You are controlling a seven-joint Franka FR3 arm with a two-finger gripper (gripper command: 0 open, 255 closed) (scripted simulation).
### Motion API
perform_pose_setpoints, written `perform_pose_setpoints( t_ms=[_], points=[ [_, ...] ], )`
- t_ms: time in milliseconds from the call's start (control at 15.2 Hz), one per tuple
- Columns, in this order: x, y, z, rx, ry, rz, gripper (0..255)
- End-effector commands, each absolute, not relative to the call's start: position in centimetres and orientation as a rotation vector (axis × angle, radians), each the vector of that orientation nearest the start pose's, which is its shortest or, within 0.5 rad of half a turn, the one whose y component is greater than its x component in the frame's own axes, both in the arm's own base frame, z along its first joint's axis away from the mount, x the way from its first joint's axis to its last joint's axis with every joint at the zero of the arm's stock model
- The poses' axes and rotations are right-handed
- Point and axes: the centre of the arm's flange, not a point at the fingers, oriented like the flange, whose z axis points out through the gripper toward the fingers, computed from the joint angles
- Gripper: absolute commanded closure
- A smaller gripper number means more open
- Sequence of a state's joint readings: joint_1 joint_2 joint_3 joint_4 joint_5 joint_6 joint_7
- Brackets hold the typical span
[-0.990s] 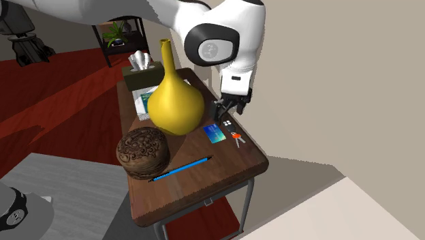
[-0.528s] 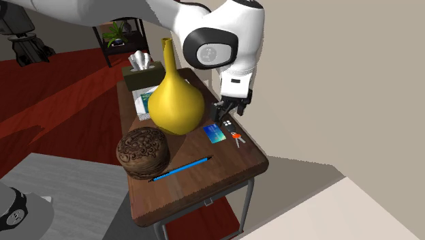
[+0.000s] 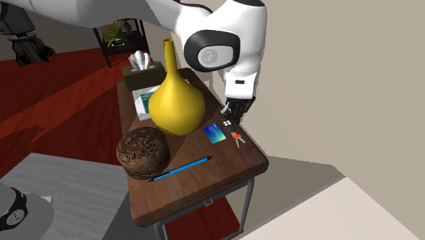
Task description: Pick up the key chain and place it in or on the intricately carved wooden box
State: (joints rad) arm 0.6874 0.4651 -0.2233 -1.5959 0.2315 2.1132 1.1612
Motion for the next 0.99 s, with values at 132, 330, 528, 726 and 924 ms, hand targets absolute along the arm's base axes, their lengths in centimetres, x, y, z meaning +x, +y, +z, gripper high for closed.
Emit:
perform_pose_setpoints(
  t_ms=[132, 330, 528, 726, 924],
  points=[
    [60.0, 33.5, 37.3, -2.767, 1.167, 0.068, 255],
    [63.2, 32.8, 37.6, -2.86, 1.306, 0.242, 0],
    [63.0, 32.9, 36.1, -2.86, 1.306, 0.242, 0],
    [62.8, 33.0, 34.5, -2.86, 1.306, 0.242, 0],
    [62.6, 33.0, 33.7, -2.86, 1.306, 0.242, 0]
  ],
)
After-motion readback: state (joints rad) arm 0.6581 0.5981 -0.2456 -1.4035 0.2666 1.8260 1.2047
